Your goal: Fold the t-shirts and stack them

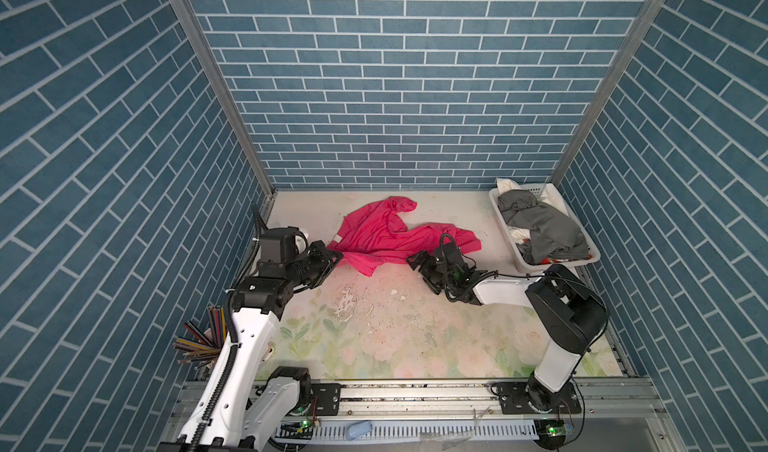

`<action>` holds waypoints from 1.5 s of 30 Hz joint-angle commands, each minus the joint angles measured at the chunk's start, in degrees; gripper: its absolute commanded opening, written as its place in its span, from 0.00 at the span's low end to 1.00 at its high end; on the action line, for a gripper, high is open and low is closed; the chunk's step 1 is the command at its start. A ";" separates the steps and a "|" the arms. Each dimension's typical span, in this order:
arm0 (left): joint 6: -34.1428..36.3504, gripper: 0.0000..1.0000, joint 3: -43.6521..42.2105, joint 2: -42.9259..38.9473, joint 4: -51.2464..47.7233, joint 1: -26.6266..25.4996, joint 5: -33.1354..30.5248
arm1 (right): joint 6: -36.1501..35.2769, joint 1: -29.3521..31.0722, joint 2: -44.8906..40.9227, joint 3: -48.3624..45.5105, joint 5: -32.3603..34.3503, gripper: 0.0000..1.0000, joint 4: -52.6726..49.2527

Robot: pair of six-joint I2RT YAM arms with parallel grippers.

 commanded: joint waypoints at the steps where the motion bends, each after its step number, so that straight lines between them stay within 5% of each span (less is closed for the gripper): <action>1: 0.35 0.00 0.35 -1.09 1.07 0.10 0.65 | 9.43 1.59 1.38 1.77 6.38 0.98 4.73; 7: 0.33 0.00 -1.37 -1.79 1.86 -0.18 0.92 | 14.65 1.92 5.94 -3.31 13.64 0.98 26.48; 13: 0.62 0.00 -1.67 -2.10 1.77 -0.70 0.84 | 15.50 1.76 6.90 -2.72 21.59 0.98 26.41; 17: 0.37 0.00 -2.86 -2.95 1.65 -0.78 1.24 | 18.04 -0.40 10.60 -5.24 25.83 0.98 35.54; 27: 1.10 0.00 -4.39 -3.23 1.38 -0.79 0.73 | 11.44 -9.22 8.50 -9.61 27.68 0.96 38.39; 36: 1.89 0.00 -5.79 -2.98 1.45 -0.79 0.55 | 6.55 -15.87 11.33 -12.67 20.15 0.74 49.04; 42: 1.98 0.00 -6.81 -3.01 2.00 -0.39 0.85 | 5.42 -17.67 8.92 -13.19 18.19 0.54 42.47; 45: 1.76 0.00 -7.84 -3.08 2.96 -0.08 1.54 | 3.89 -17.94 6.16 -12.88 18.04 0.33 36.18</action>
